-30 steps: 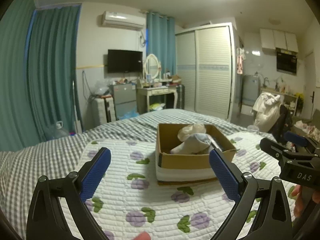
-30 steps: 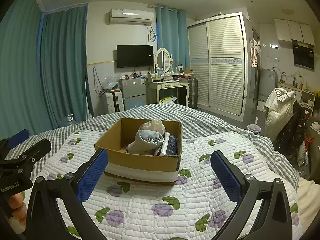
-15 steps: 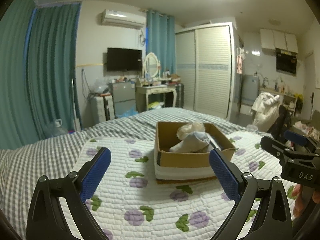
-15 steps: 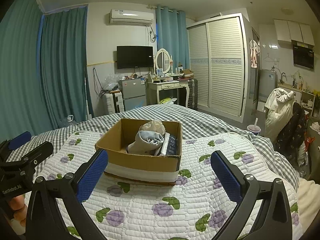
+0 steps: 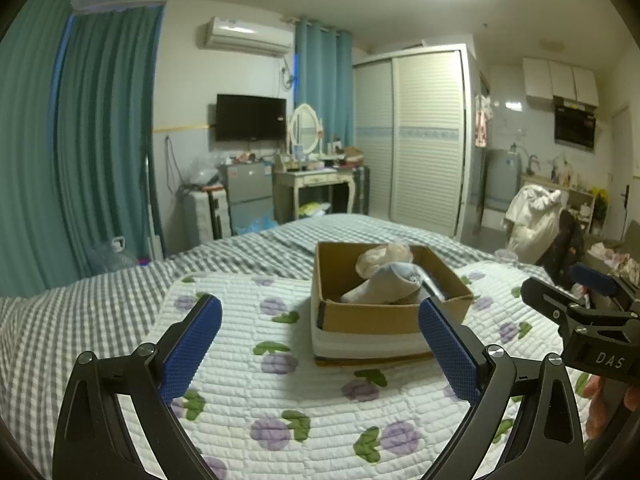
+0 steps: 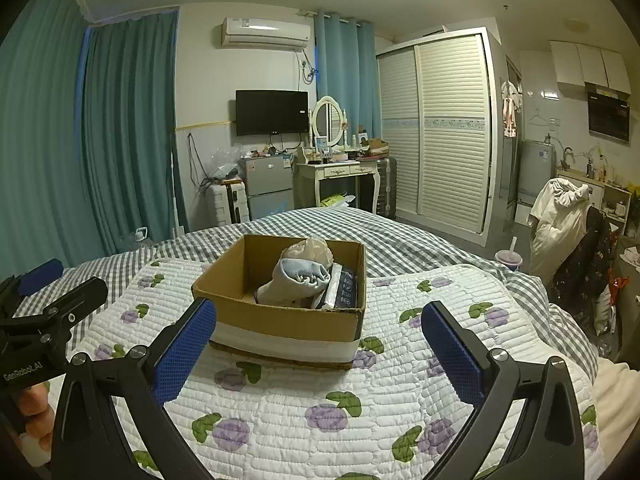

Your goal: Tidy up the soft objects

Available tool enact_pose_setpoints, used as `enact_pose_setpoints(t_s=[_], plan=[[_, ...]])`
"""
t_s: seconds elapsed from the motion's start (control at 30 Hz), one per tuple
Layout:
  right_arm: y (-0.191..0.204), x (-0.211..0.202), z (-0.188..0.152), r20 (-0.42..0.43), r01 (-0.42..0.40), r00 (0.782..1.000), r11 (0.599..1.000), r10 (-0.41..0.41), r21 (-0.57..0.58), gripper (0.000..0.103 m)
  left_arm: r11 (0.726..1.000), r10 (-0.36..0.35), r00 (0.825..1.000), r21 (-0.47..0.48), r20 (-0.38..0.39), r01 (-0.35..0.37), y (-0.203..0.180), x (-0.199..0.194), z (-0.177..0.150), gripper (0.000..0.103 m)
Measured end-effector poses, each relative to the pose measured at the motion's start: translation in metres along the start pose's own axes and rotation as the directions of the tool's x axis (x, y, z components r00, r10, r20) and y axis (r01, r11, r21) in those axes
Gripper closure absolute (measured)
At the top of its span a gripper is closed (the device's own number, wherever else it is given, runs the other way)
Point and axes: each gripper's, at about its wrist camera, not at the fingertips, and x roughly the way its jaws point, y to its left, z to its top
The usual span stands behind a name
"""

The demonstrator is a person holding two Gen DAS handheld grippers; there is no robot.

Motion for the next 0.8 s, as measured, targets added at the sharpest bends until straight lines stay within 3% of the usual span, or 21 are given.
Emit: enact_pose_setpoints(t_s=[0.8], plan=[[-0.0006, 0.0024, -0.0011, -0.007, -0.001, 1.000, 1.000, 0.001, -0.002, 0.000, 1.000, 0.002, 1.000, -0.002, -0.001, -0.002, 0.0019, -0.0012, -0.0015, 0.002]])
